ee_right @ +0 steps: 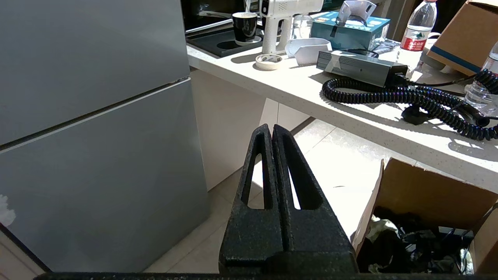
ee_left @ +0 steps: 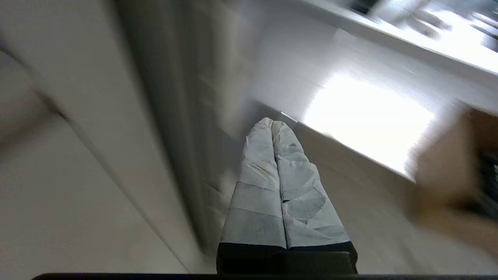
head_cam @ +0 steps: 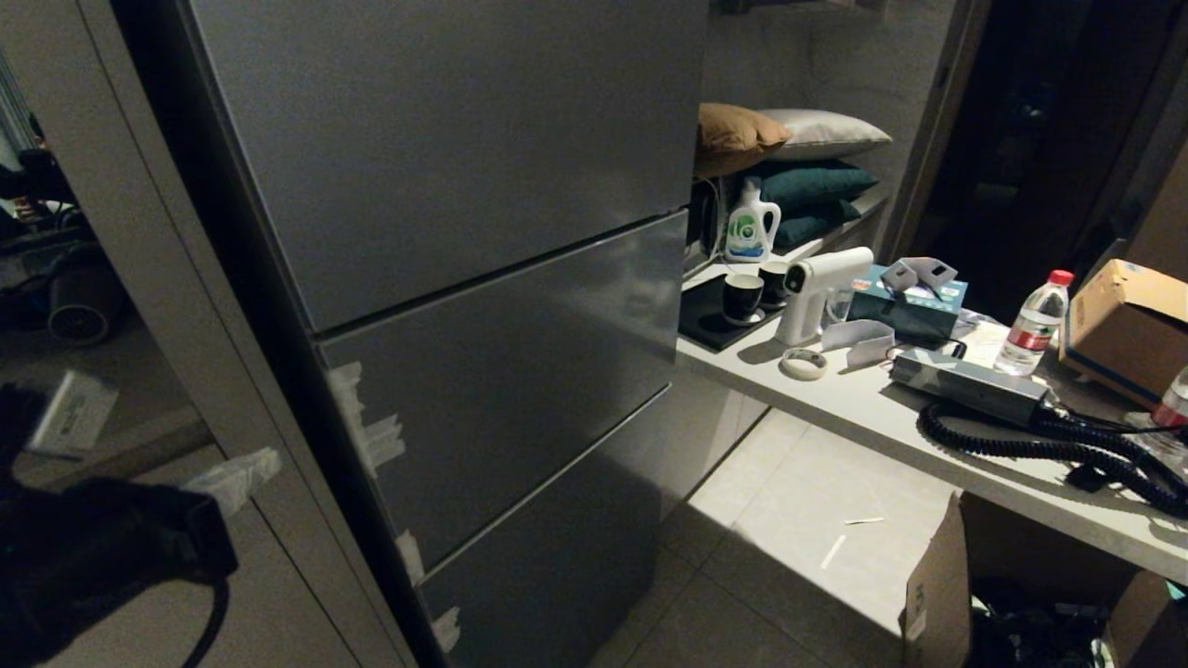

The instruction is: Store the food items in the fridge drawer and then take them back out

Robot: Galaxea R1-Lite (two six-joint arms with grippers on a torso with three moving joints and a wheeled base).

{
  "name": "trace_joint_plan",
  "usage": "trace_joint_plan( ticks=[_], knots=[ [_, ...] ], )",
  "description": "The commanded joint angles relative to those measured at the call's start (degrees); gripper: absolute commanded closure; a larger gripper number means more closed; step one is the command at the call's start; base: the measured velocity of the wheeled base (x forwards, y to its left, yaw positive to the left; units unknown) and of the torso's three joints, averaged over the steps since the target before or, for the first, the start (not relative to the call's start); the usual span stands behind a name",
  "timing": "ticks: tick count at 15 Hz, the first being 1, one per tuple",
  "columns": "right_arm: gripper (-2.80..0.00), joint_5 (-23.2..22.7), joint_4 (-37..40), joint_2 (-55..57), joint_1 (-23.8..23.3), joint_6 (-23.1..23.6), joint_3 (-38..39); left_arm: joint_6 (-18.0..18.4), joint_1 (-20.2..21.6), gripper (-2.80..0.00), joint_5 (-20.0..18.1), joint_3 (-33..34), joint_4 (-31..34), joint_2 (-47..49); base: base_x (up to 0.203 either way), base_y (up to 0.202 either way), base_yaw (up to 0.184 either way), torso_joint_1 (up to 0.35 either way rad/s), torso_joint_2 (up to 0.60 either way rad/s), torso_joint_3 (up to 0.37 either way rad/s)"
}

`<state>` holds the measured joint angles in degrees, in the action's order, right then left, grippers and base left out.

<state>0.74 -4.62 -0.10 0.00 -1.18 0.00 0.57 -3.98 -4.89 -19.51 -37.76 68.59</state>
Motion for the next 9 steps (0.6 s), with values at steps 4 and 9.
trace_joint_plan(
  ticks=[4,9],
  knots=[
    [0.0,0.0,0.0,0.1,0.0,0.0,1.8,0.2,-0.3,0.0,11.2,-3.2,-6.1,10.7,0.0,0.0,0.0,0.0,0.0,0.0],
    [0.0,0.0,0.0,0.1,0.0,-0.1,1.8,-0.2,-0.1,0.0,12.8,-7.8,-9.1,17.3,0.0,0.0,0.0,0.0,0.0,0.0]
  ],
)
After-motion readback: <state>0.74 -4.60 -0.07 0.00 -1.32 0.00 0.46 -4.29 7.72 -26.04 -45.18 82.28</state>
